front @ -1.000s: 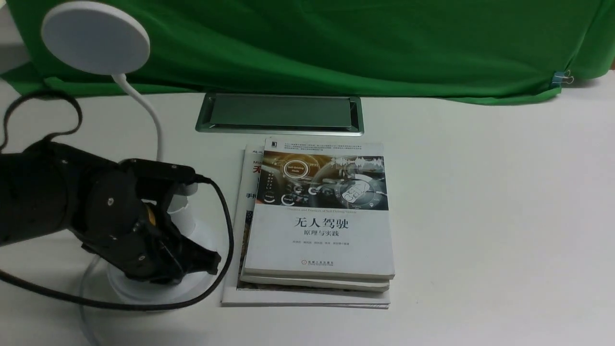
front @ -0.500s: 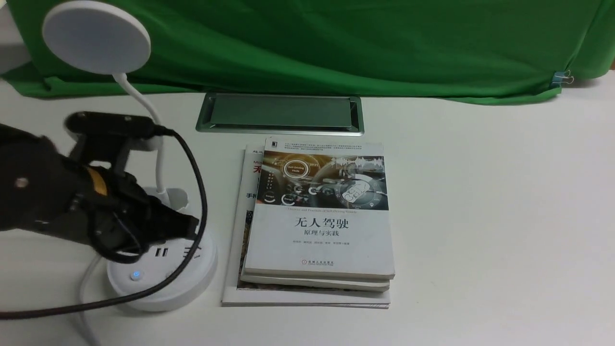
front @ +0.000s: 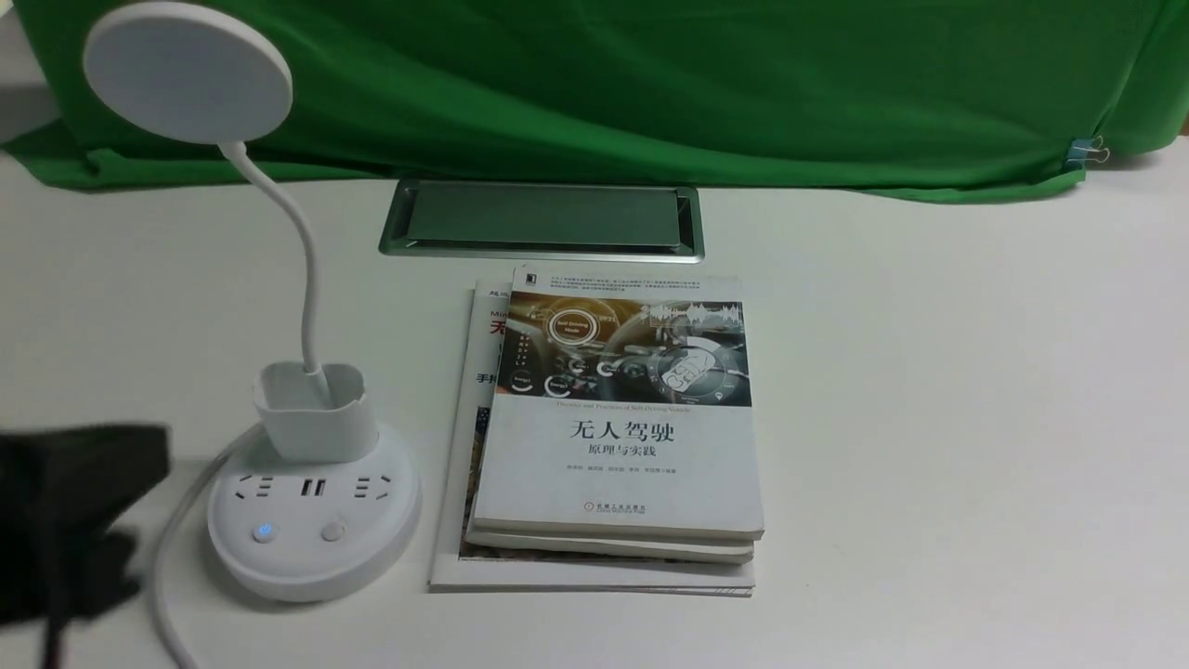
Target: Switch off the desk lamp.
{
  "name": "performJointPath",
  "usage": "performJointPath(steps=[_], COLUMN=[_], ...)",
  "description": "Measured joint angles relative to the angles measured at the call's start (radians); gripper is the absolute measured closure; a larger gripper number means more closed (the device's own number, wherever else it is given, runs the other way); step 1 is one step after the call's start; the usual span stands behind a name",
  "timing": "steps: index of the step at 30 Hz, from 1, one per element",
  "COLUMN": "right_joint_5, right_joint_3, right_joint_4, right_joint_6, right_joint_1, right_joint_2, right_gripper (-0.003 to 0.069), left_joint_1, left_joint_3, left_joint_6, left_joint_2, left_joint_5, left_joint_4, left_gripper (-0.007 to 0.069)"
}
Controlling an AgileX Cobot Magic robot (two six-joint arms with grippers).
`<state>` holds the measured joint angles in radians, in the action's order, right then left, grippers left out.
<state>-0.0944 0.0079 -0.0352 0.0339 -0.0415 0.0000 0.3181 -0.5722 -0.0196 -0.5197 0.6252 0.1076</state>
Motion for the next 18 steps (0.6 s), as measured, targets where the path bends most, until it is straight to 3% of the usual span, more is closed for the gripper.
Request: performJointPath(steps=[8, 18], right_joint_5=[-0.001, -0.001], right_joint_3=[0.000, 0.000], right_joint_4=[0.000, 0.000], right_joint_6=[0.000, 0.000], right_joint_1=[0.000, 0.000], right_joint_2=[0.000, 0.000], right_gripper=[0.0622, 0.0622], left_joint_1=[0.000, 0.000], left_joint_3=[0.075, 0.076], left_joint_6=[0.002, 0.020], left_joint_2=[0.237, 0.263], left_joint_5=[-0.086, -0.096], left_joint_4=[-0.001, -0.002], left_gripper=[0.0606, 0.0606])
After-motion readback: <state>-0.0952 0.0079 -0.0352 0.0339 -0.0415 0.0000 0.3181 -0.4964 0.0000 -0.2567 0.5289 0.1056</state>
